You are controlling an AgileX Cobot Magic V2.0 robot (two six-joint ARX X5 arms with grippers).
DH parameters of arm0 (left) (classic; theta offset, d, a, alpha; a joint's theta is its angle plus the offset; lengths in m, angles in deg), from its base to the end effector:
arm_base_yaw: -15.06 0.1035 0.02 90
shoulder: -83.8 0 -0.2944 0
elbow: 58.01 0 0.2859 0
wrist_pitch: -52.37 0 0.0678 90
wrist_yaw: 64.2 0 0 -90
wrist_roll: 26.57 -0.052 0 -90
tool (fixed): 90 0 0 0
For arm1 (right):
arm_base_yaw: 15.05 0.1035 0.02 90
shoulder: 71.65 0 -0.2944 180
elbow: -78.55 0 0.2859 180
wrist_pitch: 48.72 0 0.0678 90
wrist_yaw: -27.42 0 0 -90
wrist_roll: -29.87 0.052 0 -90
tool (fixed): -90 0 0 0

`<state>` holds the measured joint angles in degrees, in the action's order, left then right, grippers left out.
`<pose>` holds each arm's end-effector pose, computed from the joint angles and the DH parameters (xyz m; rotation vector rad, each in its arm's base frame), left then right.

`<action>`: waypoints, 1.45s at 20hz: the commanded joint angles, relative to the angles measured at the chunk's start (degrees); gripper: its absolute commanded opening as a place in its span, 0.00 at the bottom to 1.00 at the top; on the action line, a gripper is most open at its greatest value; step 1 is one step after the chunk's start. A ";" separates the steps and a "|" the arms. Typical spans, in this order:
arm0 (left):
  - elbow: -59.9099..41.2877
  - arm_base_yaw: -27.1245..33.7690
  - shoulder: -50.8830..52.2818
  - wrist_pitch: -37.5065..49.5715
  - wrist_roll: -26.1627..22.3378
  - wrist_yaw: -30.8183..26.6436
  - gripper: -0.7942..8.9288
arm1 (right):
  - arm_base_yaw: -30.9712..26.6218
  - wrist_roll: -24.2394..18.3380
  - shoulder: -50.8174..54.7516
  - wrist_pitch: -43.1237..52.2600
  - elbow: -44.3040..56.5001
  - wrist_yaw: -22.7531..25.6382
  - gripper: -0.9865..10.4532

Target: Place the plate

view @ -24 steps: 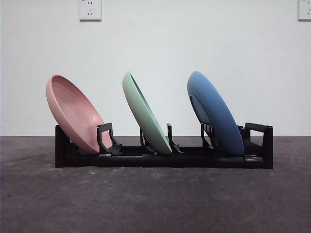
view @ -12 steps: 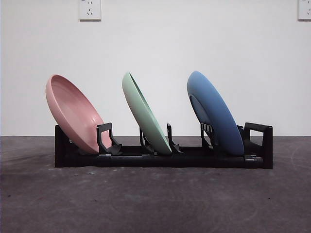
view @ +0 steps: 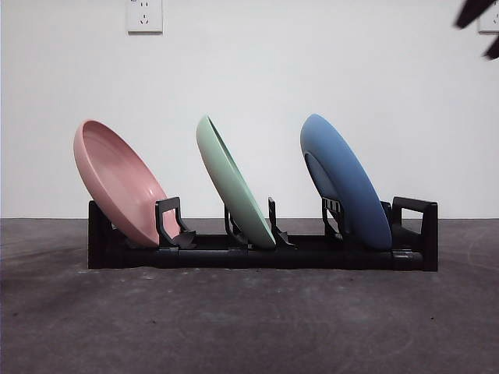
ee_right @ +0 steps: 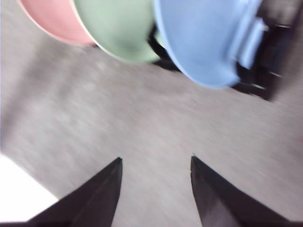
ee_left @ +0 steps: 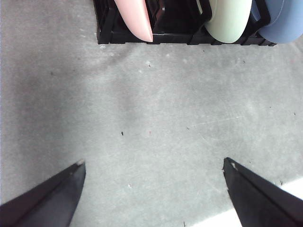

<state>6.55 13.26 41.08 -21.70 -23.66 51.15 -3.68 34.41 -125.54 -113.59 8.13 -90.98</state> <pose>0.1386 -0.0266 0.3188 -0.2341 0.9120 -0.4177 0.1873 0.0629 0.3379 0.1988 0.8766 0.6183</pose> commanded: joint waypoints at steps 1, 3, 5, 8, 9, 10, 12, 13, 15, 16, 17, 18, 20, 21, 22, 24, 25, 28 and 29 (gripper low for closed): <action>1.25 -0.13 -0.26 0.20 -0.74 0.22 0.56 | 1.22 6.80 -4.66 4.13 -1.14 -0.28 0.29; 1.25 -0.13 -0.28 0.20 -0.74 0.22 0.56 | 1.90 7.19 -9.66 4.96 -2.29 -0.22 0.29; 1.25 -0.13 -0.28 0.24 -0.74 0.22 0.56 | 3.17 6.29 -15.02 5.14 -5.05 -0.20 0.29; 1.25 -0.13 -0.28 0.26 -0.74 0.22 0.56 | 5.55 4.66 -21.59 5.29 -11.41 0.00 0.29; 1.25 -0.13 -0.28 0.26 -0.76 0.22 0.56 | 6.56 4.33 -23.93 5.33 -14.43 0.76 0.29; 1.25 -0.13 -0.28 0.26 -0.76 0.22 0.56 | 7.43 3.91 -25.73 5.33 -16.94 2.23 0.29; 1.25 -0.13 -0.28 0.26 -0.76 0.22 0.56 | 9.14 3.04 -29.53 5.07 -22.64 5.81 0.29; 1.25 -0.13 -0.28 0.26 -0.76 0.22 0.56 | 9.75 2.58 -31.32 4.81 -25.24 7.06 0.29; 1.25 -0.13 -0.28 0.28 -0.76 0.22 0.56 | 10.86 2.49 -34.93 4.28 -29.90 8.31 0.29; 1.25 -0.13 -0.28 0.26 -0.76 0.22 0.56 | 11.34 2.47 -36.54 4.24 -31.76 9.38 0.29; 1.25 -0.13 -0.28 0.26 -0.76 0.22 0.56 | 11.78 2.32 -38.25 4.28 -33.48 10.56 0.29; 1.25 -0.13 -0.28 0.26 -0.79 0.22 0.56 | 12.07 2.21 -39.56 4.22 -34.71 11.04 0.29; 1.25 -0.13 -0.28 0.33 -0.79 0.22 0.56 | 12.37 2.19 -41.99 4.17 -36.48 12.00 0.29; 1.25 -0.13 -0.28 0.39 -0.79 0.22 0.56 | 12.50 2.10 -43.06 4.11 -36.98 12.39 0.29; 1.25 -0.13 -0.28 0.48 -0.79 0.22 0.56 | 12.50 2.10 -43.87 4.11 -37.11 12.37 0.29; 1.25 -0.13 -0.28 0.76 -0.79 0.22 0.56 | 12.48 2.10 -45.20 3.87 -37.13 12.39 0.29; 1.25 -0.13 -0.28 0.87 -0.79 0.22 0.56 | 12.50 2.10 -45.83 3.89 -37.13 12.37 0.29; 1.25 -0.13 -0.28 1.60 -0.79 0.22 0.56 | 12.50 2.08 -46.77 3.78 -37.13 12.33 0.25; 1.25 -0.13 -0.28 1.68 -0.79 0.22 0.56 | 12.48 2.12 -46.97 3.69 -37.13 12.37 0.25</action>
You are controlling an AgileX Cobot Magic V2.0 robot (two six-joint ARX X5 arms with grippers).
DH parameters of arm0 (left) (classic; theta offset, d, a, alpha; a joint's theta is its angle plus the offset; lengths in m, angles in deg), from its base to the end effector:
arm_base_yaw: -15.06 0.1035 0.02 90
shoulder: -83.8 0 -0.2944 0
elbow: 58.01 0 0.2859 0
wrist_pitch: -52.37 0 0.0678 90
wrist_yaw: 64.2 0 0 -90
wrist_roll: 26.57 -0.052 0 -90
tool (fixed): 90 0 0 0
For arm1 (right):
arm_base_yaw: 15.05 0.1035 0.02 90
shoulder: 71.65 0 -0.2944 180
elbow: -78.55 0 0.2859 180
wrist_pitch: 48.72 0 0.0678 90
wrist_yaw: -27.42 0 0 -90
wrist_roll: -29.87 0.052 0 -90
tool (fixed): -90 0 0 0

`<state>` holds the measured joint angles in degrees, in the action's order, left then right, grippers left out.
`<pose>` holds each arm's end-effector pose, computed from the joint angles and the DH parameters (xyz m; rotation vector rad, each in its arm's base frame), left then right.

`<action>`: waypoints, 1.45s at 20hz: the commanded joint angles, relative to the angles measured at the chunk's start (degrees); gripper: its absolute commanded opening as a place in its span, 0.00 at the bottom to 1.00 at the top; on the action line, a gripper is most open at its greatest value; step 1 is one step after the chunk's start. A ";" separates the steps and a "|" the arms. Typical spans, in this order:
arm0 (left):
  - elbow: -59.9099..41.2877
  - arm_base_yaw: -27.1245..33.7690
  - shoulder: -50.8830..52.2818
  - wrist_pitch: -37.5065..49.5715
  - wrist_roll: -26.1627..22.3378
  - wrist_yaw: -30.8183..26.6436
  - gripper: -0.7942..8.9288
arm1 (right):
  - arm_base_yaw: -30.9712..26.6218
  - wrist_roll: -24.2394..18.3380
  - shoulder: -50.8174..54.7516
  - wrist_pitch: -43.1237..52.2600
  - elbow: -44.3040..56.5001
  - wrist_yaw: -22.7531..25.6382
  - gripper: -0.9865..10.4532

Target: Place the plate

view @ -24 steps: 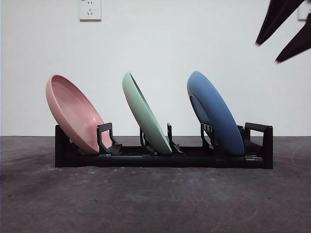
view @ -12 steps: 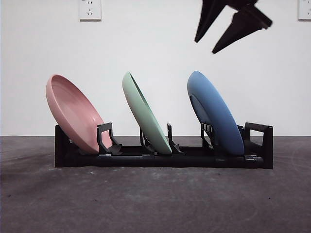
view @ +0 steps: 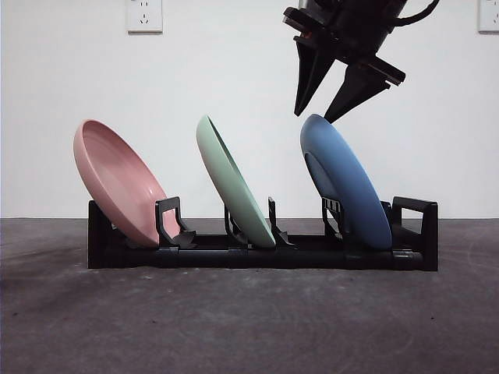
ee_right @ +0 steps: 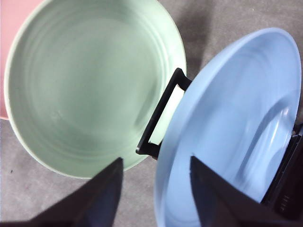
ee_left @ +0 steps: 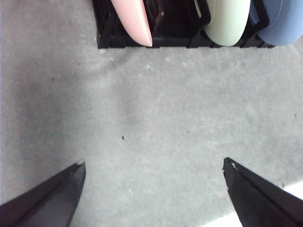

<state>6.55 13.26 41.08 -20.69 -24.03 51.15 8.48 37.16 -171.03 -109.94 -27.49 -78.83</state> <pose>0.1402 -0.0267 0.3201 -0.2247 0.8932 -0.4223 0.3795 0.1811 0.3312 0.0510 1.0071 0.5773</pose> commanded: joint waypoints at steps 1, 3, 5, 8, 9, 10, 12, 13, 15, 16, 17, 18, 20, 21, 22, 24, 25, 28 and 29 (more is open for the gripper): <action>1.25 -0.13 -0.28 0.68 -0.42 0.22 0.56 | 0.33 -0.63 -1.77 -0.02 -1.51 0.20 0.22; 1.25 -0.13 -0.28 0.70 -0.42 0.22 0.56 | 0.33 -0.63 -2.10 -0.33 -1.51 0.15 0.16; 1.25 -0.13 -0.28 0.68 -0.42 0.22 0.56 | 0.35 -0.63 -2.12 -0.63 -1.51 0.17 0.12; 1.25 -0.13 -0.28 0.68 -0.42 0.22 0.56 | 0.33 -0.46 -2.08 -0.68 -1.51 -0.24 0.10; 1.25 -0.13 -0.28 0.68 -0.42 0.22 0.56 | 0.33 -0.48 -2.08 -0.70 -1.51 -0.24 0.10; 1.25 -0.15 -0.28 0.68 -0.42 0.22 0.56 | 0.33 -0.48 -2.05 -0.76 -1.57 -0.33 0.10; 1.25 -0.15 -0.28 0.68 -0.42 0.22 0.56 | 0.33 -0.48 -1.66 -1.07 -1.66 -1.18 0.10; 1.25 -0.13 -0.26 0.68 -0.42 0.22 0.56 | 0.33 -0.44 -1.38 -1.09 -1.77 -2.25 0.10; 1.25 -0.13 -0.28 0.68 -0.39 0.22 0.56 | 0.33 0.15 -0.31 -1.11 -2.03 -3.93 0.10; 1.25 -0.15 -0.28 0.68 -0.39 0.22 0.56 | 0.33 0.26 0.31 -1.68 -2.51 -4.61 0.10; 1.25 -0.15 -0.28 0.68 -0.39 0.22 0.56 | 0.33 0.28 0.92 -2.49 -3.37 -5.38 0.10; 1.25 -0.15 -0.28 0.68 -0.39 0.22 0.56 | 0.35 0.28 1.44 -3.52 -4.42 -5.88 0.10; 1.25 -0.15 -0.28 0.70 -0.39 0.22 0.56 | 0.48 0.26 2.89 -5.09 -6.69 -6.93 0.10; 1.25 -0.15 -0.28 0.70 -0.42 0.22 0.56 | 0.83 0.24 3.69 -5.53 -7.76 -6.91 0.10; 1.25 -0.15 -0.28 0.70 -0.39 0.22 0.56 | 1.18 0.22 4.55 -5.88 -8.83 -6.91 0.10; 1.25 -0.20 -0.28 0.72 -0.39 0.22 0.56 | 1.97 0.15 6.47 -6.56 -10.56 -6.88 0.10; 1.25 -0.26 -0.28 0.70 -0.39 0.22 0.56 | 2.56 -0.20 7.63 -6.67 -10.88 -6.88 0.10; 1.25 -0.52 -0.28 0.68 -0.42 0.22 0.56 | 5.55 -1.01 11.15 -7.23 -10.84 -5.38 0.10; 1.25 -0.52 -0.28 0.66 -0.39 0.22 0.56 | 7.26 -1.42 12.41 -7.08 -10.45 -2.93 0.10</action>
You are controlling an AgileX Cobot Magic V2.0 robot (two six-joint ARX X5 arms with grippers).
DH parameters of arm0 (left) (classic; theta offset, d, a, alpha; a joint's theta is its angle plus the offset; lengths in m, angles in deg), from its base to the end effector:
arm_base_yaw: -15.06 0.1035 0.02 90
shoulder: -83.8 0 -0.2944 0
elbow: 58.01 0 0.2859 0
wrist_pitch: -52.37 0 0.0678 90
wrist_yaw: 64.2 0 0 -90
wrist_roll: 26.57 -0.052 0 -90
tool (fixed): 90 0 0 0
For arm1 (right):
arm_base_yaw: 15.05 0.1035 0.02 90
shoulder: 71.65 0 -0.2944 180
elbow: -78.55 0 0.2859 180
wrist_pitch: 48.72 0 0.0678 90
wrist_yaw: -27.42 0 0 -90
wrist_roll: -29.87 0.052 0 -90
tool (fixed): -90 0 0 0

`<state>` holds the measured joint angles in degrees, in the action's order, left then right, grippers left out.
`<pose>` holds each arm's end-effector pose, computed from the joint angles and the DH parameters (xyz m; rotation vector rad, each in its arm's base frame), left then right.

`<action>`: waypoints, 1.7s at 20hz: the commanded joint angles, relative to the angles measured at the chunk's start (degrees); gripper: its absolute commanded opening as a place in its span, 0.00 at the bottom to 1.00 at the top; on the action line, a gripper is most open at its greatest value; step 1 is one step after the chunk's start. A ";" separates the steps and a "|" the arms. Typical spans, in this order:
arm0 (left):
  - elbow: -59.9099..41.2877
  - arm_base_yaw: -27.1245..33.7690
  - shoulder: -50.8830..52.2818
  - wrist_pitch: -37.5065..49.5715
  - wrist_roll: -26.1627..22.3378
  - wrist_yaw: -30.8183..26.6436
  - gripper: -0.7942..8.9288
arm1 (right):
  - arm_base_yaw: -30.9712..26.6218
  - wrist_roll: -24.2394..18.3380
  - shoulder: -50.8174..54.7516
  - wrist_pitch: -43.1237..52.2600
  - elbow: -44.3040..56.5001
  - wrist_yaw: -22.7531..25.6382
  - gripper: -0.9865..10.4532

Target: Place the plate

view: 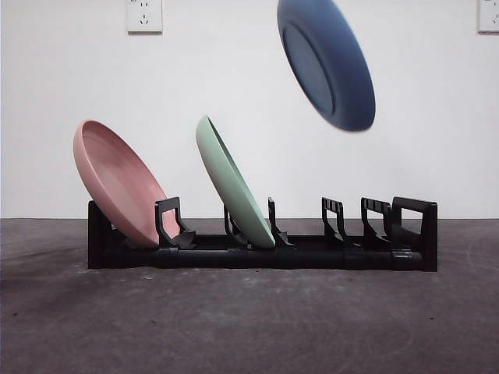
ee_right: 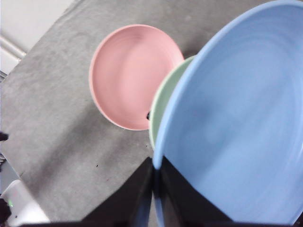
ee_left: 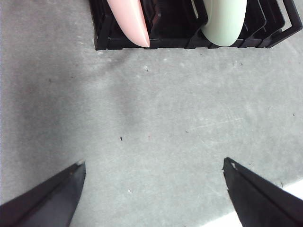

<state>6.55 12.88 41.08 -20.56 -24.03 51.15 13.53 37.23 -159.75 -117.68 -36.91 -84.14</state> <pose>0.1402 -0.0276 0.3203 -0.2214 0.8919 -0.4287 0.2991 0.1847 0.4520 0.0689 0.7996 0.7857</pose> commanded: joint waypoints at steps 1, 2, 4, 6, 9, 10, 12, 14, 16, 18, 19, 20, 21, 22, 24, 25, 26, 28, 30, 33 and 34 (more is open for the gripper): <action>1.25 -0.15 -0.28 0.52 -0.42 0.22 0.56 | 4.59 -2.05 2.58 0.83 -0.20 5.81 0.10; 1.25 -0.15 -0.28 0.55 -0.42 0.22 0.56 | 6.86 -2.43 3.96 1.27 0.90 8.76 0.10; 1.25 -0.15 -0.28 0.57 -0.42 0.22 0.56 | 12.28 -2.49 8.02 5.88 6.01 13.86 0.10; 1.25 -0.15 -0.28 0.57 -0.42 0.22 0.56 | 17.68 -2.47 13.03 13.09 13.92 18.16 0.10; 1.25 -0.15 -0.28 0.48 -0.42 0.22 0.56 | 26.69 -2.38 19.32 19.15 24.98 27.93 0.10; 1.25 -0.15 -0.28 0.46 -0.42 0.22 0.56 | 30.38 -2.29 21.09 20.35 28.52 32.41 0.10; 1.25 -0.15 -0.28 0.46 -0.42 0.22 0.56 | 37.22 -1.95 23.63 22.51 34.47 39.76 0.10; 1.25 -0.15 -0.28 0.46 -0.42 0.22 0.56 | 43.50 -0.81 25.05 24.30 39.74 44.44 0.10; 1.25 -0.15 -0.28 0.46 -0.42 0.22 0.56 | 49.27 1.99 25.38 25.31 44.41 47.43 0.10; 1.25 -0.15 -0.28 0.46 -0.42 0.22 0.56 | 54.07 4.94 24.92 25.27 48.68 50.14 0.10; 1.25 -0.15 -0.28 0.46 -0.42 0.22 0.56 | 55.76 6.25 24.68 25.07 50.45 50.34 0.10; 1.25 -0.15 -0.28 0.46 -0.42 0.22 0.56 | 57.35 7.89 24.20 24.61 52.24 50.29 0.10; 1.25 -0.15 -0.28 0.46 -0.42 0.22 0.56 | 58.34 8.90 23.85 23.82 53.37 50.31 0.10; 1.25 -0.15 -0.28 0.46 -0.44 0.22 0.56 | 59.23 9.20 23.04 23.54 54.71 50.31 0.10; 1.25 -0.15 -0.28 0.48 -1.01 0.22 0.56 | 59.74 9.16 20.55 23.52 56.08 50.53 0.10; 1.25 -0.15 -0.28 0.48 -1.07 0.22 0.56 | 59.71 9.03 19.04 23.37 56.13 50.82 0.10; 1.25 -0.15 -0.28 0.48 -1.09 0.22 0.56 | 59.49 8.13 17.11 23.56 56.13 51.95 0.10; 1.25 -0.15 -0.28 0.55 -1.11 0.22 0.56 | 58.53 5.66 13.73 25.09 56.13 51.91 0.10; 1.25 -0.15 -0.28 0.61 -2.12 0.20 0.56 | 57.57 2.97 10.54 26.56 56.13 51.63 0.10; 1.25 -0.15 -0.28 0.66 -3.10 0.20 0.56 | 56.54 -2.56 6.54 29.46 56.13 51.63 0.10; 1.25 -0.15 -0.28 0.66 -3.23 0.20 0.56 | 56.22 -4.24 5.46 30.29 56.13 51.60 0.10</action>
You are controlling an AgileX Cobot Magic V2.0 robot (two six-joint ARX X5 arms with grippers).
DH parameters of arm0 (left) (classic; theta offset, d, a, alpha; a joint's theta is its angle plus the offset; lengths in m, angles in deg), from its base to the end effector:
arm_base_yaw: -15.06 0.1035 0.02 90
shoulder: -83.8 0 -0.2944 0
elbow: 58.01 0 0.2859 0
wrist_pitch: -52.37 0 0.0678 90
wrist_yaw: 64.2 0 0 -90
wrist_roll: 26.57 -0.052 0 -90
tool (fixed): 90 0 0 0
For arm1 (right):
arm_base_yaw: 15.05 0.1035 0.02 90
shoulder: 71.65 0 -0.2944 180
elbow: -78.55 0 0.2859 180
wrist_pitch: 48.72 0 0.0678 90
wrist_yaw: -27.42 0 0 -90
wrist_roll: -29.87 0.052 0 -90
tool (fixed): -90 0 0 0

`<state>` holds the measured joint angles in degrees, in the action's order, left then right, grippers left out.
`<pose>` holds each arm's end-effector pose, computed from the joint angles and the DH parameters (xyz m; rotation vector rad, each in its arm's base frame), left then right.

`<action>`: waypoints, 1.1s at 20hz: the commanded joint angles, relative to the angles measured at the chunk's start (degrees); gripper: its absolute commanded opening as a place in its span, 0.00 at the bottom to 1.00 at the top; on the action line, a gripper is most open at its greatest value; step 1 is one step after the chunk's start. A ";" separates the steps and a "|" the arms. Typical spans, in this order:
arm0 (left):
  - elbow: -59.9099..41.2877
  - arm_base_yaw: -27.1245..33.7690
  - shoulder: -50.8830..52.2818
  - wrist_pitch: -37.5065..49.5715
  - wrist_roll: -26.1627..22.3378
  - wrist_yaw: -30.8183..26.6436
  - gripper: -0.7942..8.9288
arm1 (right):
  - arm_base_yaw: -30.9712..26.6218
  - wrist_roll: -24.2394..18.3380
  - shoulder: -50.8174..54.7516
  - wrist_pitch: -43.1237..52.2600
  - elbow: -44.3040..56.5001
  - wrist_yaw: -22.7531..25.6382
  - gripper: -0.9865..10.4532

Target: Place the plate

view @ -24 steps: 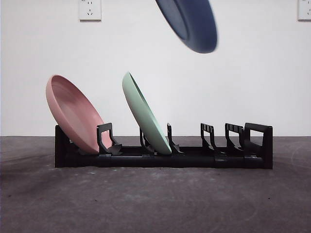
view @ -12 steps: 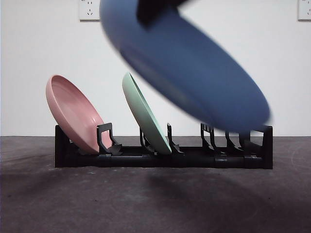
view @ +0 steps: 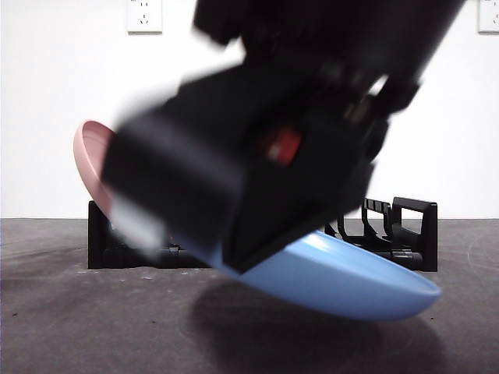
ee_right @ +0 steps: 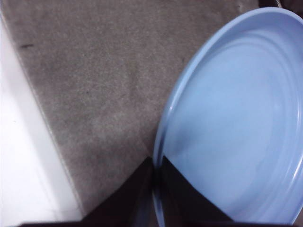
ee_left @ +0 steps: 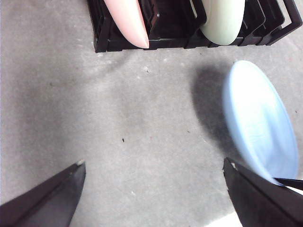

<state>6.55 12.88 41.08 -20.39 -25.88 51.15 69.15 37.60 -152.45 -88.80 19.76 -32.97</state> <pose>0.1405 -0.0276 0.3205 -0.1912 0.8814 -0.4430 0.0550 0.2868 0.1871 -0.8179 0.6622 0.8034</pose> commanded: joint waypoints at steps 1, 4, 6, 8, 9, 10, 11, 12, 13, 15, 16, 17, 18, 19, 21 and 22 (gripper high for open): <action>1.25 -0.15 -0.28 0.50 -1.38 0.20 0.56 | 0.35 -6.45 -2.91 2.21 -0.55 0.44 0.10; 1.25 -0.15 -0.28 0.57 -1.55 0.20 0.56 | -0.11 -10.60 -5.11 3.93 -0.55 0.42 0.10; 1.25 -0.15 -0.28 0.57 -1.55 0.20 0.56 | -0.44 -11.50 -5.81 4.13 -0.55 0.15 0.10; 1.25 -0.15 -0.28 0.59 -1.55 0.20 0.56 | -0.85 -11.76 -6.10 3.96 -0.55 -2.64 0.10; 1.25 -0.15 -0.28 0.59 -1.55 0.20 0.56 | -1.18 -12.15 -6.10 3.80 -0.55 -4.66 0.10; 1.25 -0.15 -0.28 0.59 -1.55 0.20 0.56 | -1.36 -13.16 -6.10 3.69 -0.55 -6.34 0.10; 1.25 -0.15 -0.28 0.63 -1.55 0.20 0.56 | -1.36 -13.62 -6.10 3.69 -0.55 -7.21 0.10; 1.25 -0.15 -0.28 0.63 -1.55 0.20 0.56 | -1.36 -13.77 -6.10 3.72 -0.57 -7.26 0.12; 1.25 -0.15 -0.28 0.63 -1.57 0.20 0.56 | -1.36 -13.77 -6.10 3.72 -0.57 -7.23 0.14; 1.25 -0.15 -0.28 0.63 -1.57 0.20 0.56 | -1.36 -13.77 -6.10 3.72 -0.57 -7.15 0.16; 1.25 -0.15 -0.28 0.63 -1.57 0.20 0.56 | -1.36 -13.77 -6.10 3.69 -0.57 -7.15 0.16; 1.25 -0.15 -0.28 0.61 -1.57 0.20 0.56 | -1.36 -13.79 -6.10 3.67 -0.57 -7.15 0.16; 1.25 -0.15 -0.28 0.63 -1.57 0.20 0.56 | -1.36 -13.79 -6.10 3.48 -0.57 -7.13 0.16; 1.25 -0.15 -0.28 0.61 -1.57 0.20 0.56 | -1.38 -13.86 -6.10 3.30 -0.57 -7.04 0.16; 1.25 -0.15 -0.28 0.63 -1.57 0.20 0.56 | -1.64 -14.40 -6.10 3.02 -0.57 -6.67 0.16; 1.25 -0.15 -0.28 0.63 -1.57 0.20 0.56 | -1.99 -14.38 -6.10 2.99 -0.57 -6.67 0.17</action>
<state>6.55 12.88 41.08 -20.34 -27.00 51.15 66.51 23.67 -157.59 -85.92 19.76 -40.03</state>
